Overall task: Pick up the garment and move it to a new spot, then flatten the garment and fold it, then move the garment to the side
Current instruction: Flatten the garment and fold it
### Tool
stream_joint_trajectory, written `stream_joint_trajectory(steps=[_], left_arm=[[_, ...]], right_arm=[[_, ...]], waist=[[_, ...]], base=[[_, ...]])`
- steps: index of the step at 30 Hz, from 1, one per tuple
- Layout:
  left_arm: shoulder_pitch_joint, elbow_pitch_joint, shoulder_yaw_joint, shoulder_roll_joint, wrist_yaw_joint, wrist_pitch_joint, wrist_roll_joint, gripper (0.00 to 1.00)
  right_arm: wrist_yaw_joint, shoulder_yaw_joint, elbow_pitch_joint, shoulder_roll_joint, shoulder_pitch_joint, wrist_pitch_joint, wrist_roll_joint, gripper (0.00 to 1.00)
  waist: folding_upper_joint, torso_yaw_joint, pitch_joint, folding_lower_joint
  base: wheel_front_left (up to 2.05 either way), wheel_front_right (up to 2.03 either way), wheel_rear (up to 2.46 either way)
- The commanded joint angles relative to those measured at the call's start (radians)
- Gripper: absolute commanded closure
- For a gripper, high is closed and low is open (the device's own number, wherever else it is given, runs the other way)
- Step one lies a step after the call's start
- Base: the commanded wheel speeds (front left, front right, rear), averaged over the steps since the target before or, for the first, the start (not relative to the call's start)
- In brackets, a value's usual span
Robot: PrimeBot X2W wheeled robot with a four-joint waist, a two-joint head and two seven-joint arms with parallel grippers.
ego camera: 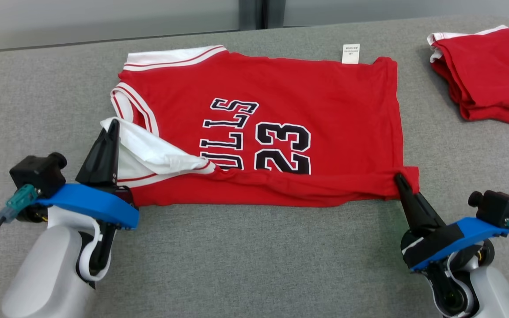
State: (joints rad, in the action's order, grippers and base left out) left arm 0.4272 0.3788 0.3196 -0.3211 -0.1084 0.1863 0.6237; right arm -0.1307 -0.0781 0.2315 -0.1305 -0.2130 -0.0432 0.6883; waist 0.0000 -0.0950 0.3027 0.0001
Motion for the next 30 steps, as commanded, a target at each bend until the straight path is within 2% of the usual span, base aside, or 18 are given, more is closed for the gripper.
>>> stream_joint_trajectory(steps=[1,6,7,8,9,10,11,22,30], left_arm=[[0.023,0.016,0.004,-0.008,-0.005,0.000,-0.005,1.00],[0.101,0.104,0.034,-0.001,-0.014,0.014,-0.011,1.00],[0.112,0.122,0.038,-0.001,-0.015,0.018,-0.012,1.00],[0.122,0.140,0.041,-0.001,-0.015,0.023,-0.014,1.00],[0.132,0.156,0.044,0.001,-0.017,0.028,-0.016,0.72],[0.141,0.171,0.048,0.003,-0.018,0.035,-0.018,0.22],[0.147,0.183,0.051,0.004,-0.018,0.042,-0.020,0.00],[0.079,0.238,0.031,0.002,-0.023,0.079,-0.034,0.00],[-0.012,0.279,0.044,-0.007,-0.024,0.079,-0.042,0.00]], right_arm=[[0.000,0.000,0.007,0.000,-0.020,0.004,0.004,1.00],[0.000,-0.015,0.043,-0.001,-0.065,0.021,-0.002,1.00],[0.000,-0.020,0.049,-0.003,-0.071,0.027,-0.006,0.97],[0.000,-0.024,0.053,-0.006,-0.076,0.035,-0.012,0.37],[0.000,-0.026,0.058,-0.006,-0.078,0.042,-0.010,0.00],[0.000,-0.028,0.063,-0.007,-0.078,0.051,-0.012,0.00],[0.000,-0.027,0.067,-0.013,-0.079,0.061,-0.021,0.00],[0.000,-0.024,0.096,-0.071,-0.025,0.119,-0.129,0.00],[0.000,-0.022,0.143,-0.067,-0.028,0.121,-0.181,0.00]], waist=[[0.0000,-0.001,0.004,-0.0001],[0.0000,-0.008,0.020,-0.0001],[0.0000,-0.009,0.022,-0.0001],[0.0000,-0.011,0.023,-0.0001],[0.0000,-0.012,0.023,-0.0001],[0.0000,-0.012,0.023,-0.0001],[0.0000,-0.013,0.022,-0.0001],[0.0000,0.000,-0.027,-0.0001],[0.0000,0.019,-0.037,-0.0001]], base=[[0.00,0.00,0.00],[0.00,0.00,0.00],[0.00,0.00,0.00],[0.00,0.00,0.00],[0.00,0.00,0.00],[0.00,0.00,0.00],[0.00,0.00,0.00],[0.00,0.00,0.00],[0.00,0.00,0.00]])
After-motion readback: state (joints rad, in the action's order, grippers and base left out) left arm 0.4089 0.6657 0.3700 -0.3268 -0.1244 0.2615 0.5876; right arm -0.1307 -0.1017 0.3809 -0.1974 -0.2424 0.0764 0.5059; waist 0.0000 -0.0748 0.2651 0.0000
